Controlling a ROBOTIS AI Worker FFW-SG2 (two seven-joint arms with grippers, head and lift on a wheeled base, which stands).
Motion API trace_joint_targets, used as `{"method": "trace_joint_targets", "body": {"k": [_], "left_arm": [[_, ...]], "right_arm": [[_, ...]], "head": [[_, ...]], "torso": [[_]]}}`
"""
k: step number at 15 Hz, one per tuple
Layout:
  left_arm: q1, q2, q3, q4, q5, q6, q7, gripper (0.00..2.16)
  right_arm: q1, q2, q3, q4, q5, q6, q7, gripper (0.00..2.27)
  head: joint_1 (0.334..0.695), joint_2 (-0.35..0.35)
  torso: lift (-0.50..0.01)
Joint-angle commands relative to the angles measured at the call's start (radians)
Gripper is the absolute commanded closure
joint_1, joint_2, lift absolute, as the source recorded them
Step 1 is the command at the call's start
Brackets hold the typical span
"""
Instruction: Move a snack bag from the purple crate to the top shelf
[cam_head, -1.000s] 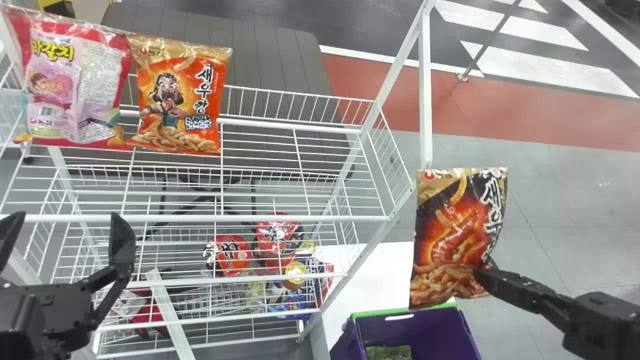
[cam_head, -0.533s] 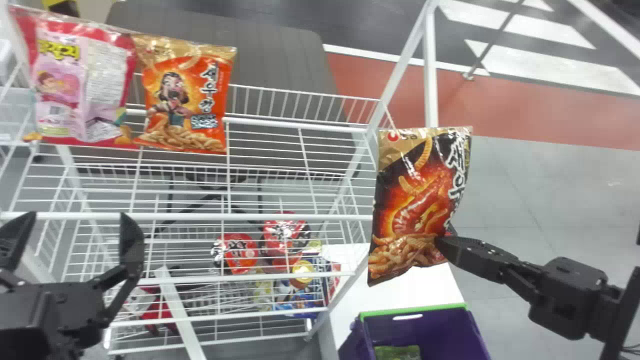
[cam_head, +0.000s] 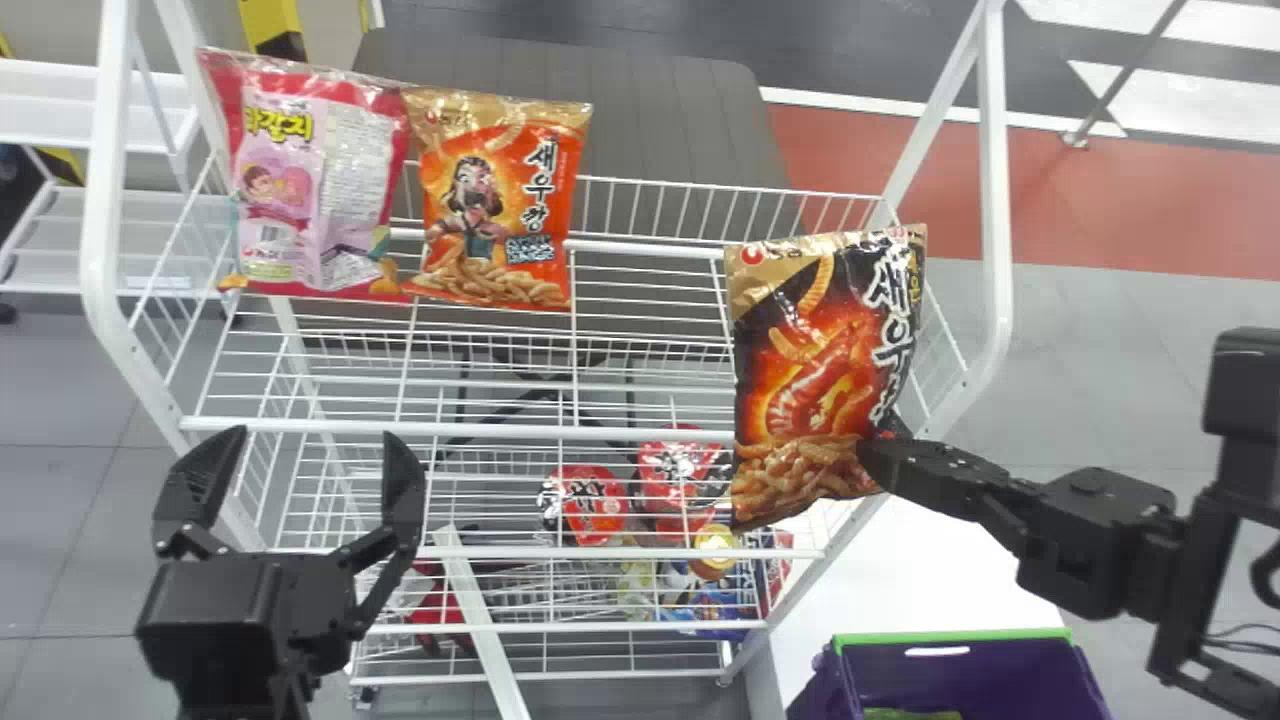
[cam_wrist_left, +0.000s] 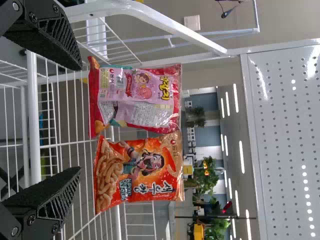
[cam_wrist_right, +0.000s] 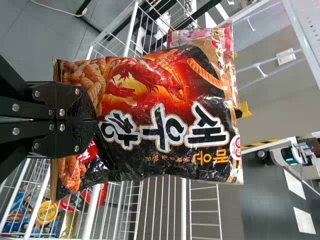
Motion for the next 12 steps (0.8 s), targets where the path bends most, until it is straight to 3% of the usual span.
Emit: {"method": "trace_joint_targets", "body": {"k": [1, 8, 12], "left_arm": [[-0.008, 0.001, 0.002, 0.004, 0.001, 0.01, -0.008, 0.1], [-0.014, 0.004, 0.002, 0.018, 0.007, 0.007, -0.008, 0.1], [-0.016, 0.009, 0.003, 0.026, 0.01, 0.004, -0.004, 0.1]], "right_arm": [[-0.009, 0.002, 0.07, 0.038, 0.005, -0.023, -0.056, 1.66], [-0.092, 0.002, 0.211, 0.202, -0.034, -0.214, -0.297, 1.66], [-0.127, 0.002, 0.24, 0.334, -0.127, -0.398, -0.444, 1.66]], "head": [[0.695, -0.146], [0.695, -0.083], [0.695, -0.055]], "torso": [[0.0], [0.0], [0.0]]}}
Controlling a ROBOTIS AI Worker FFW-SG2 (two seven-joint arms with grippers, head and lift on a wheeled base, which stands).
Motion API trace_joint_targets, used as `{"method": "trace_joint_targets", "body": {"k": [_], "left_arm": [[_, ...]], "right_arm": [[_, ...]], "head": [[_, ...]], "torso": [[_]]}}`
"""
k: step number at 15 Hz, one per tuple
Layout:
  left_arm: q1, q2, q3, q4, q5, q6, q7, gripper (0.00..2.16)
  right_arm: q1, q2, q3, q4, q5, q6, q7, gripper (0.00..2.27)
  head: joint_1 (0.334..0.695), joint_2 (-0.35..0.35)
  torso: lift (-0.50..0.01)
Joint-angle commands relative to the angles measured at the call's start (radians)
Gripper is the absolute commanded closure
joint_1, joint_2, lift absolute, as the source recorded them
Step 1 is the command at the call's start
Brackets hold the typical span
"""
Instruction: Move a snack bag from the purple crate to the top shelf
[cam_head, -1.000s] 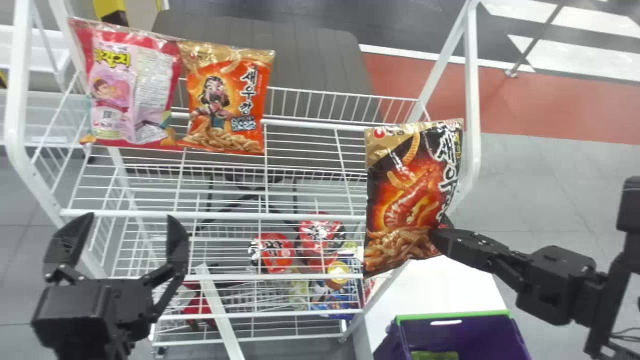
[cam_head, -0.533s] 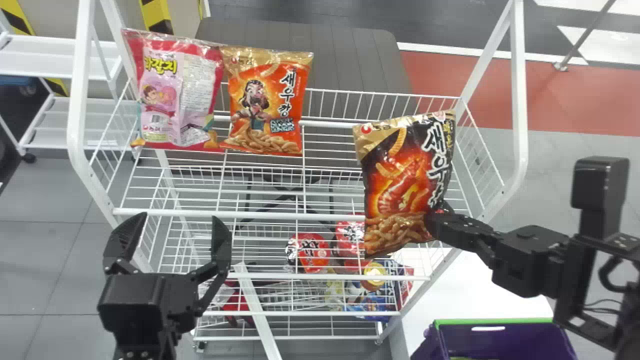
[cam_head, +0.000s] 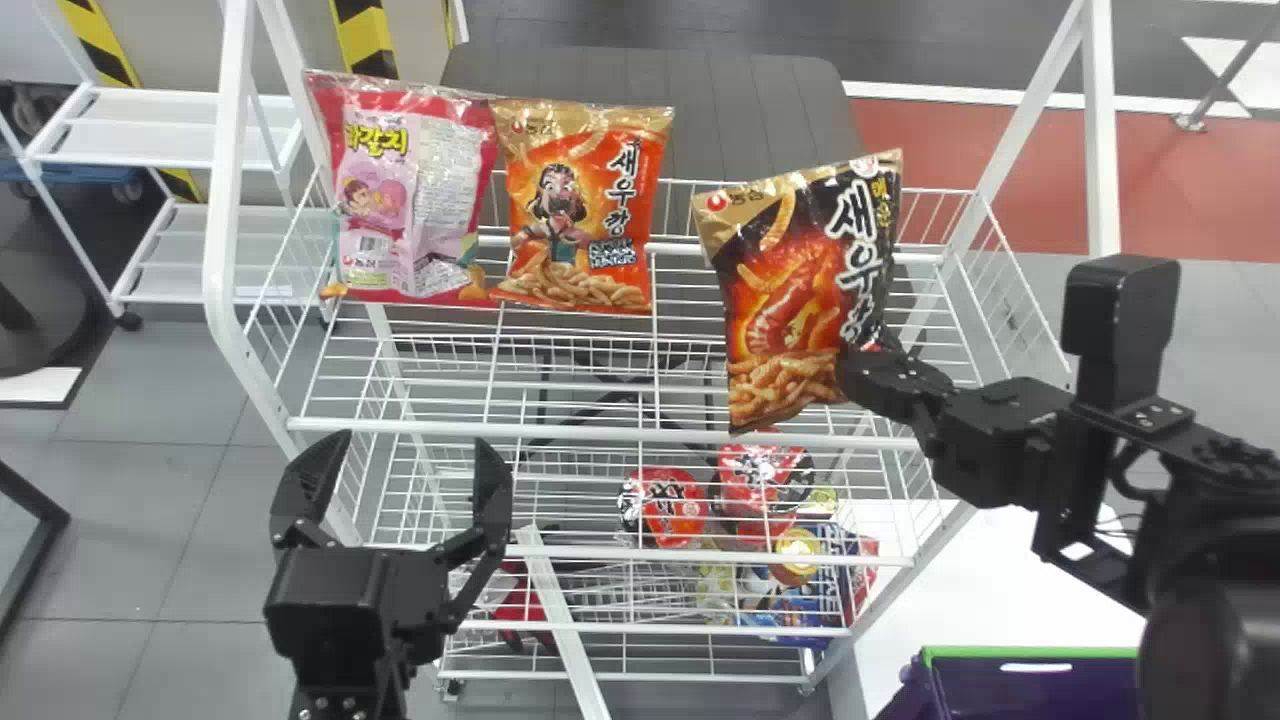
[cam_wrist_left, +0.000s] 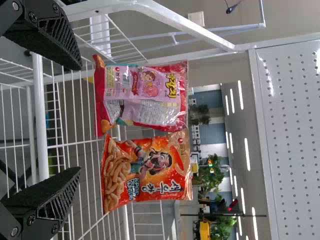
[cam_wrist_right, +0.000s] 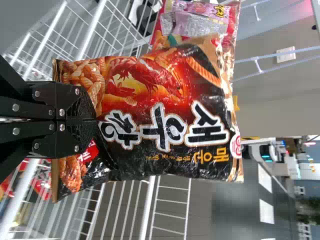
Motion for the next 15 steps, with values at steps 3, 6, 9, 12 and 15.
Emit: {"method": "trace_joint_targets", "body": {"k": [3, 6, 9, 12, 15], "left_arm": [[-0.001, 0.002, 0.0, 0.006, 0.0, -0.002, 0.002, 0.1], [-0.003, 0.008, 0.0, 0.009, 0.003, -0.002, 0.003, 0.1], [-0.003, 0.011, 0.005, 0.018, 0.005, -0.011, 0.005, 0.1], [-0.004, 0.013, 0.008, 0.018, 0.006, -0.011, 0.002, 0.1], [-0.004, 0.014, 0.009, 0.02, 0.006, -0.014, 0.003, 0.1]], "right_arm": [[-0.045, 0.002, 0.036, 0.172, -0.089, -0.23, -0.119, 1.66], [-0.092, 0.002, 0.064, 0.304, -0.161, -0.398, -0.213, 1.66], [-0.134, 0.002, 0.104, 0.41, -0.202, -0.515, -0.28, 1.66], [-0.168, 0.002, 0.13, 0.491, -0.26, -0.619, -0.344, 1.66], [-0.183, 0.002, 0.159, 0.59, -0.279, -0.785, -0.42, 1.66]], "head": [[0.695, -0.036], [0.695, -0.022], [0.695, -0.005], [0.695, 0.014], [0.695, 0.024]], "torso": [[0.0], [0.0], [0.0], [0.0], [0.0]]}}
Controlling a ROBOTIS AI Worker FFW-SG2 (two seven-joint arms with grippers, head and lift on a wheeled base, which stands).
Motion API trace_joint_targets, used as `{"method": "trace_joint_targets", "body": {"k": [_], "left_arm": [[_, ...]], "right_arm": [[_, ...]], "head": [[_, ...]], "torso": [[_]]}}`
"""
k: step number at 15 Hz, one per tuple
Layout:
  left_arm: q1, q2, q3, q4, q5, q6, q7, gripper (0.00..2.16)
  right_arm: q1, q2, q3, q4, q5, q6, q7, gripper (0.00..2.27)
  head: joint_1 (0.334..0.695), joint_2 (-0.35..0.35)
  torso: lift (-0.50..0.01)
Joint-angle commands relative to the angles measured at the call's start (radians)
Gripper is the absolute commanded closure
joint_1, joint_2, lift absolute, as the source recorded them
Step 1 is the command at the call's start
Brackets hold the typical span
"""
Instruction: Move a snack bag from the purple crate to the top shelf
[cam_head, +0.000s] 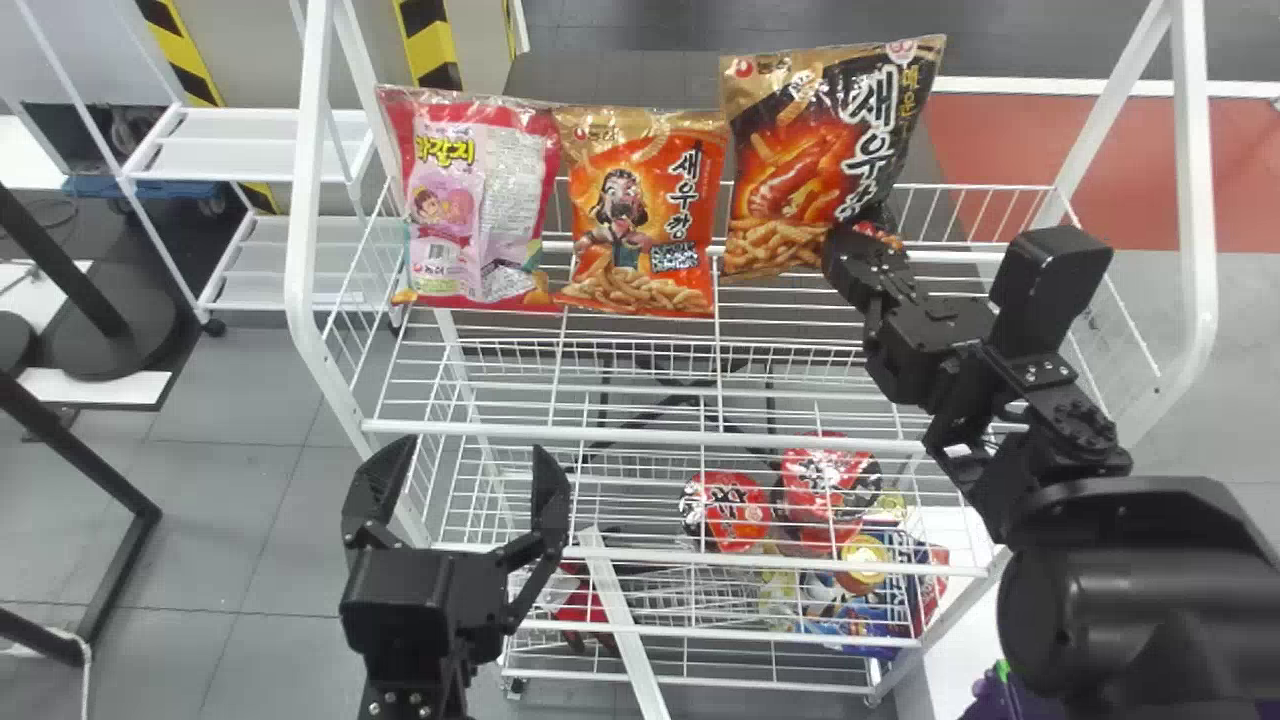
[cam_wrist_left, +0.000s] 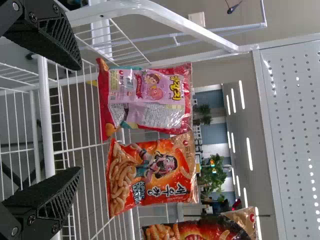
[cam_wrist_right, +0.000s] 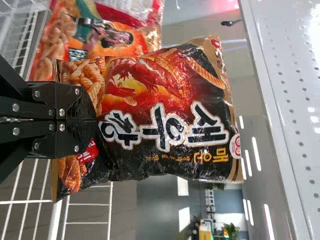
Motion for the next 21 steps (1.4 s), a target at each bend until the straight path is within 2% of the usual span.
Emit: {"method": "trace_joint_targets", "body": {"k": [1, 4, 8, 21], "left_arm": [[0.0, 0.001, 0.0, 0.002, 0.0, -0.001, 0.0, 0.1], [-0.002, 0.001, 0.002, 0.01, 0.0, -0.01, 0.0, 0.1], [-0.003, 0.003, 0.0, 0.013, 0.003, -0.016, -0.001, 0.1], [0.011, 0.019, -0.012, 0.013, -0.001, -0.047, 0.015, 0.1]], "right_arm": [[-0.005, 0.002, 0.025, 0.067, -0.006, -0.125, -0.042, 1.66], [-0.008, 0.002, 0.038, 0.133, -0.006, -0.211, -0.108, 1.66], [-0.013, 0.002, 0.038, 0.182, -0.015, -0.257, -0.151, 1.66], [-0.102, 0.002, 0.045, 0.387, -0.084, -0.303, -0.151, 1.66]], "head": [[0.695, 0.024], [0.695, 0.023], [0.695, 0.012], [0.695, 0.001]], "torso": [[0.0], [0.0], [0.0], [0.0]]}}
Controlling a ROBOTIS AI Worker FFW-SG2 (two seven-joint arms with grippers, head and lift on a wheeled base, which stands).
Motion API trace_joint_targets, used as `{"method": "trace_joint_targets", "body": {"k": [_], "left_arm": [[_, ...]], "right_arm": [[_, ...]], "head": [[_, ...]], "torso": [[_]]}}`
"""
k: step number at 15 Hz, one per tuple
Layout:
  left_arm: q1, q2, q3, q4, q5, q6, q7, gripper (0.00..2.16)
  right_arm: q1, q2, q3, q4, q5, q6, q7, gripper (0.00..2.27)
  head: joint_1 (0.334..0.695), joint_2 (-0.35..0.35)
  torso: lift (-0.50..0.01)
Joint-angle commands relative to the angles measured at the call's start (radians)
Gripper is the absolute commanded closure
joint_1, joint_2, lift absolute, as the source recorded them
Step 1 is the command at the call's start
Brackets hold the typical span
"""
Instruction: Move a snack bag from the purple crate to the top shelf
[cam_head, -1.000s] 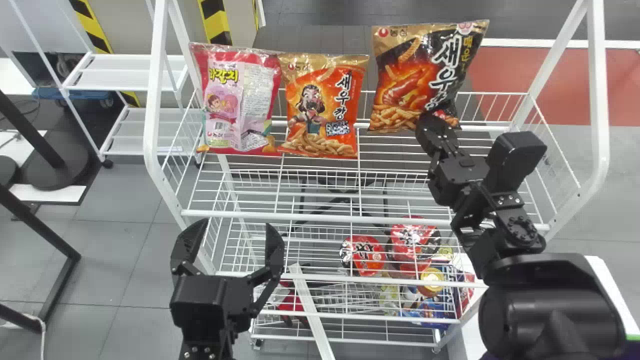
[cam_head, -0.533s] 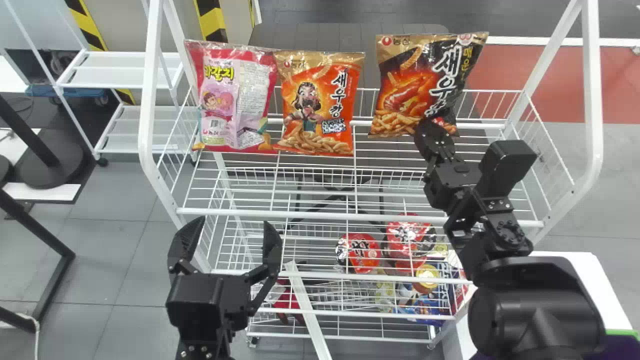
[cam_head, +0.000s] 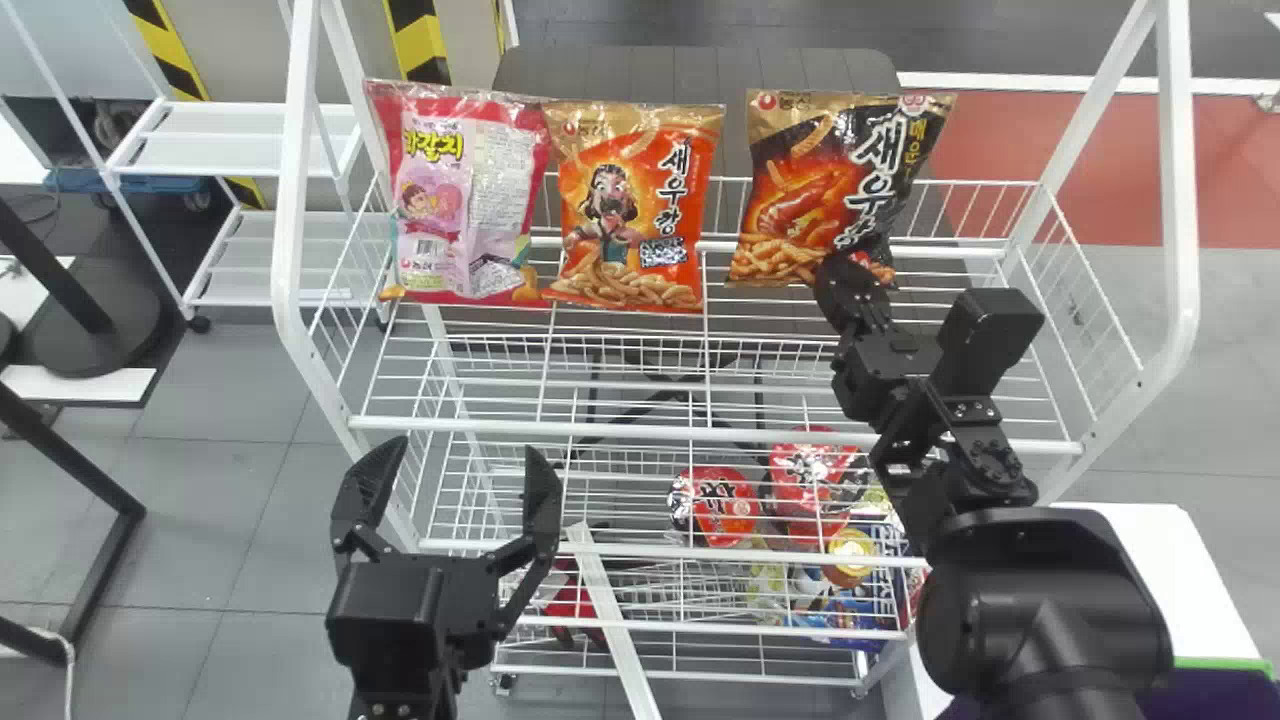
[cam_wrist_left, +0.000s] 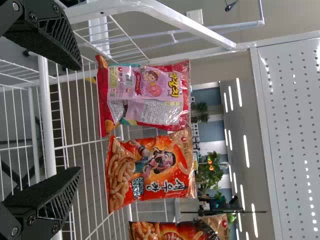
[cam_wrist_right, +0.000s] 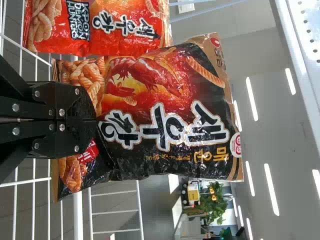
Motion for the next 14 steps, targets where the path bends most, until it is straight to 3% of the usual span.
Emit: {"method": "trace_joint_targets", "body": {"k": [1, 14], "left_arm": [[0.002, 0.006, 0.0, 0.002, 0.0, -0.008, 0.004, 0.1], [0.005, 0.007, 0.001, 0.002, 0.0, -0.017, 0.01, 0.1]], "right_arm": [[-0.02, 0.002, 0.001, 0.038, -0.006, 0.003, 0.0, 1.66], [-0.066, 0.002, 0.005, 0.135, -0.006, 0.0, 0.0, 1.66]], "head": [[0.695, 0.002], [0.695, 0.007]], "torso": [[0.0], [0.0]]}}
